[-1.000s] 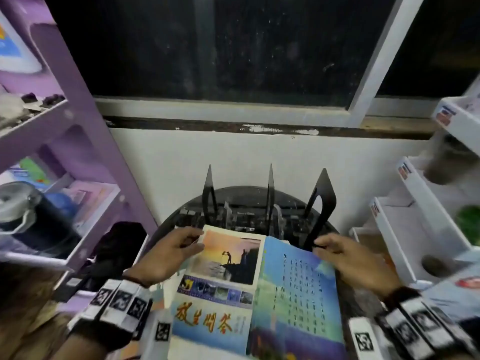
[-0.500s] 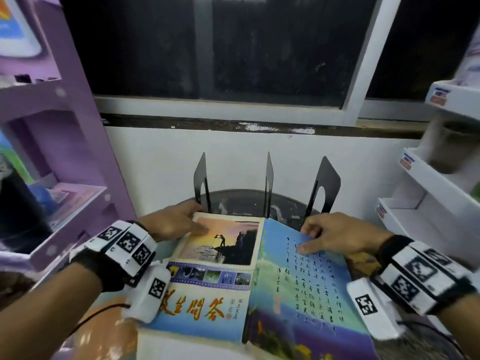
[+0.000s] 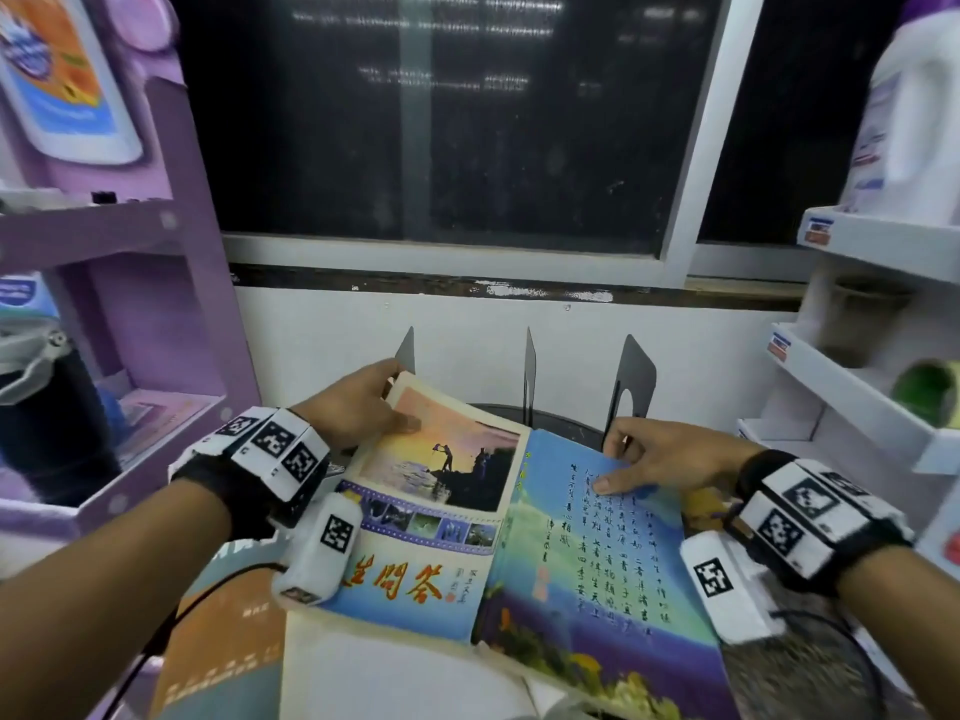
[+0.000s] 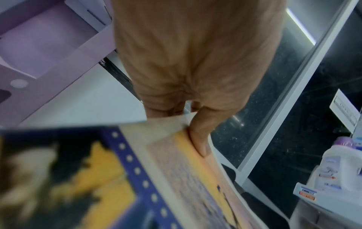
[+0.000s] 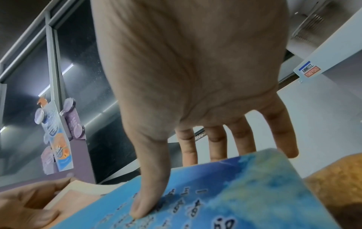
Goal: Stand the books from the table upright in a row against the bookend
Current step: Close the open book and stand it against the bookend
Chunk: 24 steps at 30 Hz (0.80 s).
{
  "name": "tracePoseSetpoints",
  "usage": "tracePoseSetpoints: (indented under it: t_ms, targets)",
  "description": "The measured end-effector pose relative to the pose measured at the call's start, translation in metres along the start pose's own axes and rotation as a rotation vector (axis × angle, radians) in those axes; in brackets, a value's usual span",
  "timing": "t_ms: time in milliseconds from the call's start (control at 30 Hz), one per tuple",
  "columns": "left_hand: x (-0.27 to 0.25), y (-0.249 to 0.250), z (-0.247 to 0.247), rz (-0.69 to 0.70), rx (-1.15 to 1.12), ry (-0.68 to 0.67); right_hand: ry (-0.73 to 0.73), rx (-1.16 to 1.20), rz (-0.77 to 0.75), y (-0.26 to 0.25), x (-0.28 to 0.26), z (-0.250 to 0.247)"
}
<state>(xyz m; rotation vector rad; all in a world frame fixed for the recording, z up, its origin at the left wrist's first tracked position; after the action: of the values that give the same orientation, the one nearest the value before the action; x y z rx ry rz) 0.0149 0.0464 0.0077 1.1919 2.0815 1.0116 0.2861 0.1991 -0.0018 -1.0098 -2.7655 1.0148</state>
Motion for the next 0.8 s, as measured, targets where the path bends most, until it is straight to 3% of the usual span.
tracePoseSetpoints:
  t_ms: [367, 567, 800]
  targets:
    - [-0.019, 0.025, -0.009, 0.158, -0.392, 0.174, 0.211, 0.025, -0.033, -0.025, -0.025, -0.037]
    - [-0.026, 0.037, -0.022, 0.312, -0.605, 0.238, 0.395, 0.205, -0.067, -0.048, -0.032, -0.063]
    - [-0.026, 0.028, -0.039, 0.378, -0.789, 0.286, 0.541, 0.511, -0.198, -0.062, -0.032, -0.066]
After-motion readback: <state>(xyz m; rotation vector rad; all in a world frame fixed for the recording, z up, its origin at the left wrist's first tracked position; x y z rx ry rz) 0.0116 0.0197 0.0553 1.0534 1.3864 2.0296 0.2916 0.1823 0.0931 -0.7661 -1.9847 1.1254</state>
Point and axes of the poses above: each hand's wrist, its own x-axis towards the middle knuckle, its own z-axis out of the palm, y = z × x, the point moved 2 cm from there along x, towards the middle knuckle, and after that the axes turned 7 degrees about -z, right-handed, at the moved point
